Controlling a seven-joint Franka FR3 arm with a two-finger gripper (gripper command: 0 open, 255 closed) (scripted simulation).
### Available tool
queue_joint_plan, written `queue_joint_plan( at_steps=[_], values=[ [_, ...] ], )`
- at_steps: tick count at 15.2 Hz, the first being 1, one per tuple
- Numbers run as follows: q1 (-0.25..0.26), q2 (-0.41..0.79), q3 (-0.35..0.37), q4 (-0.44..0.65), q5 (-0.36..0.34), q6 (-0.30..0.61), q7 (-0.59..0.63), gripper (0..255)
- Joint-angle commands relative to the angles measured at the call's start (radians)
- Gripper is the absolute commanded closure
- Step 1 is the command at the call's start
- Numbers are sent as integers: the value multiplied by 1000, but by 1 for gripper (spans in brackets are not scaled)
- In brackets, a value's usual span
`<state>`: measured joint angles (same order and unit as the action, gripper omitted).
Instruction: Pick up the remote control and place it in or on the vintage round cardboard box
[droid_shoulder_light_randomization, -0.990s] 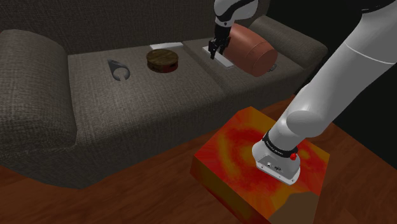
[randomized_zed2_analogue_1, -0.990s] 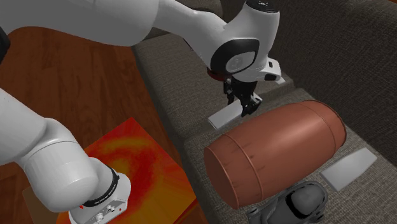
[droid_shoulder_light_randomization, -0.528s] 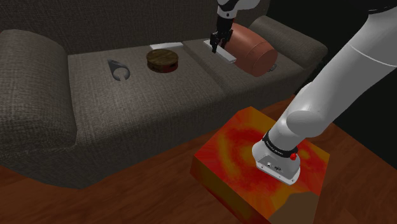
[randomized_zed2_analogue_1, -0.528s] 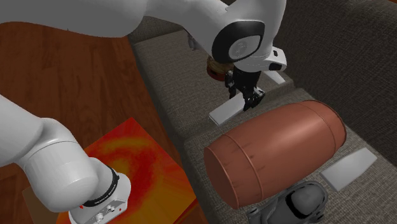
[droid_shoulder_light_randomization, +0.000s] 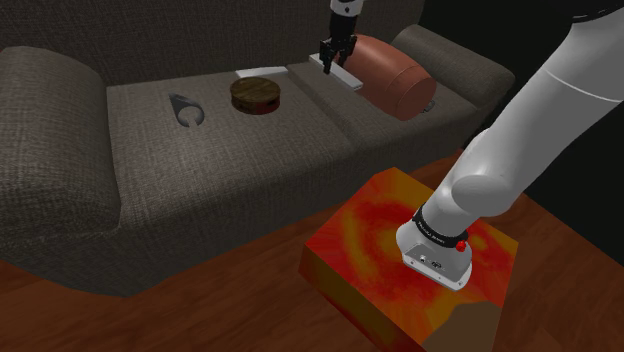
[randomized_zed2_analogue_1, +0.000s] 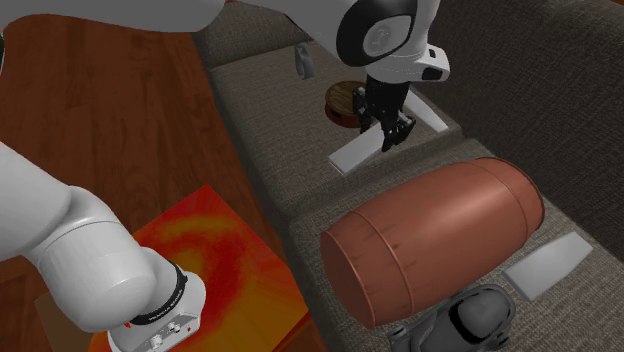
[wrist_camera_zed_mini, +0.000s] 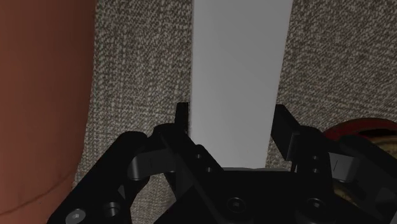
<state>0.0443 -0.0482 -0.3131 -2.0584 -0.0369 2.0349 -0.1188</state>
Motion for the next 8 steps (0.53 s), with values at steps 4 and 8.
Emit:
queue_joint_plan(
  at_steps=[4,8],
  values=[
    [46,105,46,125,32,-25,79,255],
    [79,201,78,249,52,-58,138,255]
  ],
)
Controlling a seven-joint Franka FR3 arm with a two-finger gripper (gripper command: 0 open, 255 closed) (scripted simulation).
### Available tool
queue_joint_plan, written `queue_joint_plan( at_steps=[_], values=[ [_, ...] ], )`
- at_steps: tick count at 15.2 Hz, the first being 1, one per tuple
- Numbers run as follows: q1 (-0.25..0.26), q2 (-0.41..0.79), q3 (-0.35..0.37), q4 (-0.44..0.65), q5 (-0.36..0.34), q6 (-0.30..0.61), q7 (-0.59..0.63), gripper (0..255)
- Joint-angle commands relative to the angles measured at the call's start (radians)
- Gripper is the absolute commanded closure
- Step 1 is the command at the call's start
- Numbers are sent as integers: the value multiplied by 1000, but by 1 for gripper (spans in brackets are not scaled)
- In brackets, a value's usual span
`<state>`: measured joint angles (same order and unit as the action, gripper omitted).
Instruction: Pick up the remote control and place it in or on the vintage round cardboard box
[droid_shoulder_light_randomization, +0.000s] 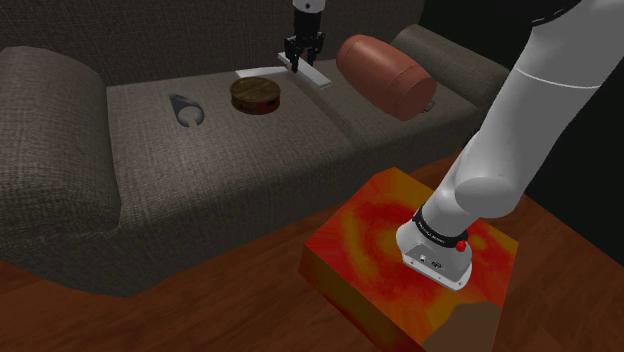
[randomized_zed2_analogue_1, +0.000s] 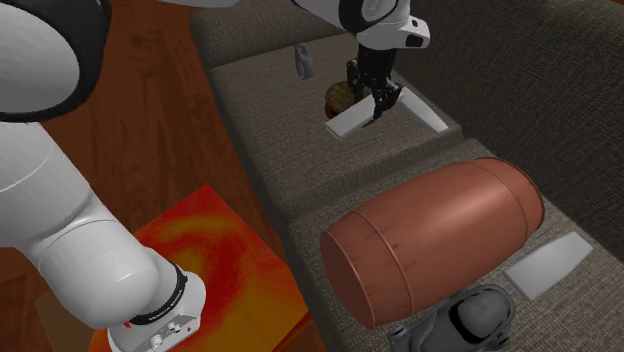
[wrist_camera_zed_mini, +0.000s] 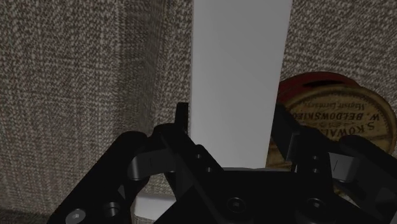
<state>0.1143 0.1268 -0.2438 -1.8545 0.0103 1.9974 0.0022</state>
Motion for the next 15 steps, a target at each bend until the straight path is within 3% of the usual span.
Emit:
queue_joint_plan(
  at_steps=[1,11,15],
  values=[
    [16,51,16,80,10,-30,31,255],
    [75,347,72,516,46,-175,155,255],
    [77,352,73,469,47,-124,155,255]
  ],
)
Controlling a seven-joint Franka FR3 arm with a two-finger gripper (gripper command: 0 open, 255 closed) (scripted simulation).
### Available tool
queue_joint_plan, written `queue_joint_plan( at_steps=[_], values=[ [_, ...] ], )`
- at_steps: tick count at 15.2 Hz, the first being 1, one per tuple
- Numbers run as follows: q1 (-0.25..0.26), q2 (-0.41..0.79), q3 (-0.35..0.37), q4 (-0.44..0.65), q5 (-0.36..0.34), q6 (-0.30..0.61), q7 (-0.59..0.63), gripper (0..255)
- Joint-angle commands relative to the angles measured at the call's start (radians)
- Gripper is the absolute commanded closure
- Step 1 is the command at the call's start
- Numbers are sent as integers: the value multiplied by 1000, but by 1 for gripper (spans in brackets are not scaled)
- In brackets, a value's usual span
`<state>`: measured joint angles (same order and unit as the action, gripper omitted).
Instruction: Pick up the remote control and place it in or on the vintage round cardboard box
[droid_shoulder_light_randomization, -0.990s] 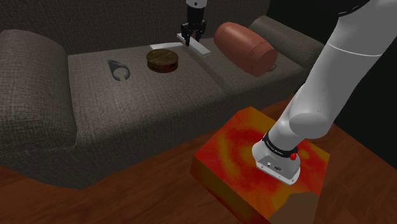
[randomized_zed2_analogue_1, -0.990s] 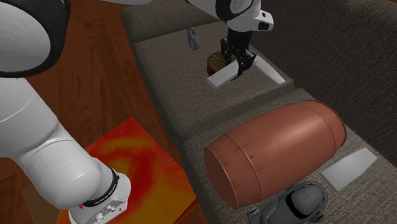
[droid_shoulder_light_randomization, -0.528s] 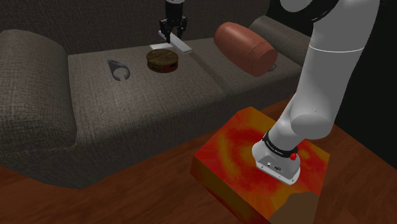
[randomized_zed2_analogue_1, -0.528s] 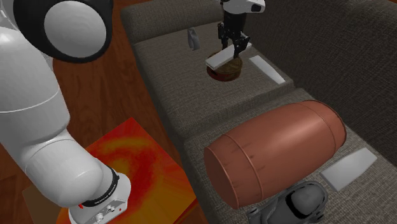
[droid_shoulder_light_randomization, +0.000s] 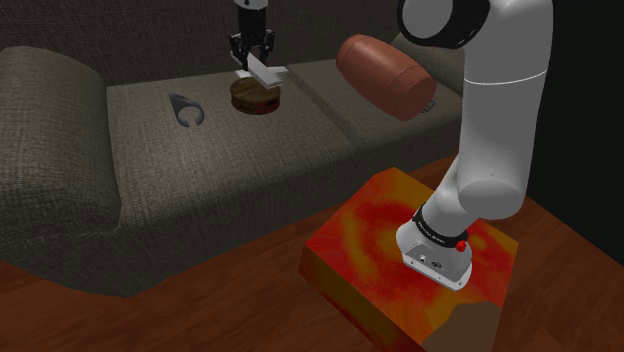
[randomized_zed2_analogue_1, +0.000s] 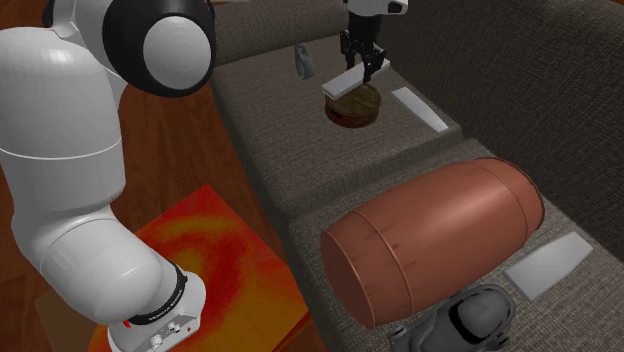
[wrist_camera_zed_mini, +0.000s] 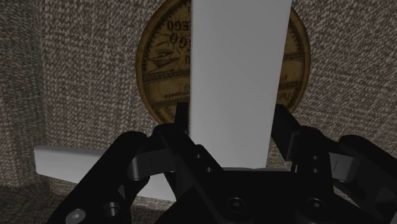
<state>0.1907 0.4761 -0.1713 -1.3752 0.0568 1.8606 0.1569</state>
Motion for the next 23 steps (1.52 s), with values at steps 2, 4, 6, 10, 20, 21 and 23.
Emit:
queue_joint_plan(
  at_steps=[2,4,6,10,20,21,23],
  values=[
    [1,6,1,-32,1,38,0,255],
    [1,11,1,-52,2,63,-1,255],
    [1,16,2,-70,3,87,-1,255],
    [2,31,4,-106,6,137,-2,255],
    [2,28,4,-111,6,139,-2,0],
    [2,28,4,-112,6,140,-2,0],
    [2,27,4,-112,6,140,-2,0]
  ],
)
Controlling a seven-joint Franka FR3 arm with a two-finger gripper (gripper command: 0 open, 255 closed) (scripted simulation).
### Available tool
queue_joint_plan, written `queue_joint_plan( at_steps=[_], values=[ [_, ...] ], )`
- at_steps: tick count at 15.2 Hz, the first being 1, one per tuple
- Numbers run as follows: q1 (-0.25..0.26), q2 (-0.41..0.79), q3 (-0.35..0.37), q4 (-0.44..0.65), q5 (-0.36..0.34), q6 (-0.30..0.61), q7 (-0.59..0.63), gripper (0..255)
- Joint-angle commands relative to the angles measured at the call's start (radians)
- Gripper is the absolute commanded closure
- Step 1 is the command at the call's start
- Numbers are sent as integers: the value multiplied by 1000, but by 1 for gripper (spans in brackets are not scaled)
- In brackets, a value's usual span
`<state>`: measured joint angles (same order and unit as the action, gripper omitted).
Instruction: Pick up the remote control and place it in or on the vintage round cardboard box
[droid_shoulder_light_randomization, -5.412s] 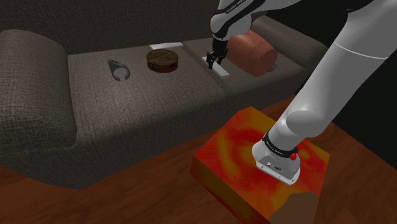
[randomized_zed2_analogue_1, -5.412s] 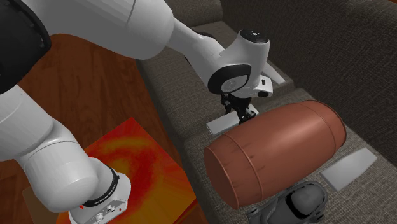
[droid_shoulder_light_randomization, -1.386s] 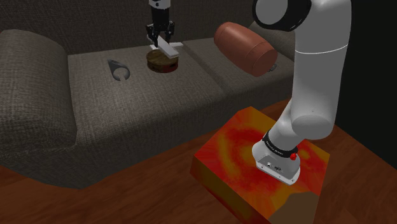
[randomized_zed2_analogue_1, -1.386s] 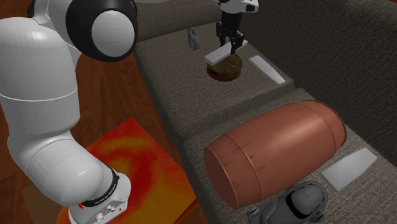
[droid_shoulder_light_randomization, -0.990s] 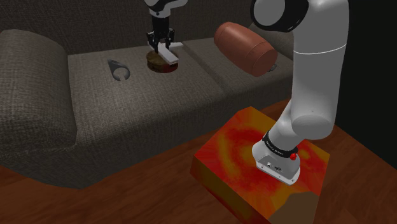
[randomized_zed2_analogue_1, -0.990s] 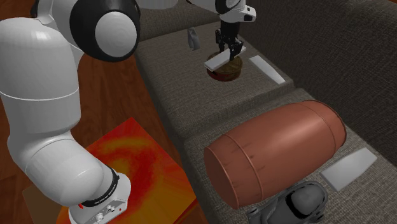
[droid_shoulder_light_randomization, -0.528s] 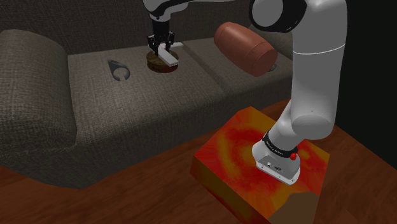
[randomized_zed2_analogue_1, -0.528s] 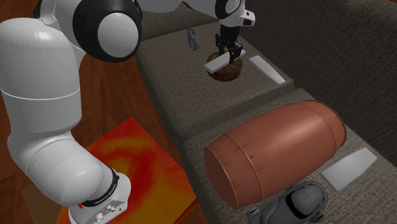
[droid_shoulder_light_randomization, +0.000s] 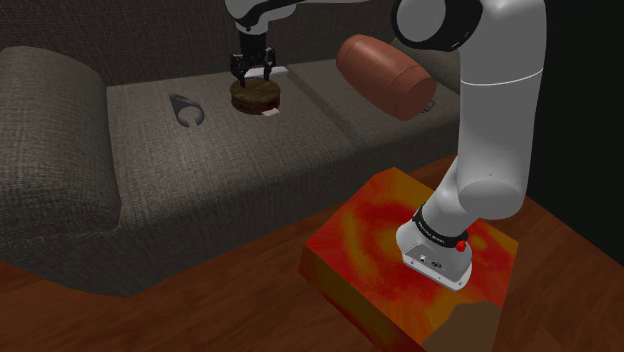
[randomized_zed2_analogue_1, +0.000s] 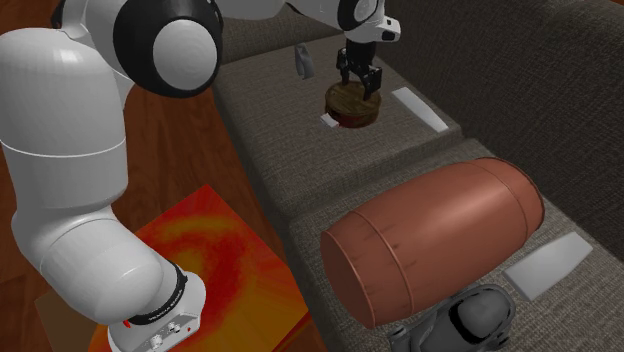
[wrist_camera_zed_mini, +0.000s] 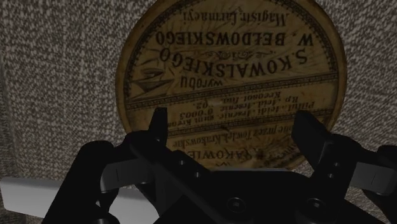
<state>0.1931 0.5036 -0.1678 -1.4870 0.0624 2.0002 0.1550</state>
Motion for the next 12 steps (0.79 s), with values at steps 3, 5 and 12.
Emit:
queue_joint_plan(
  at_steps=[3,5,12],
  values=[
    [0,-15,-2,45,-3,-60,2,0],
    [0,-27,-3,87,-5,-114,4,0],
    [0,-27,-3,87,-5,-114,4,0]
  ],
)
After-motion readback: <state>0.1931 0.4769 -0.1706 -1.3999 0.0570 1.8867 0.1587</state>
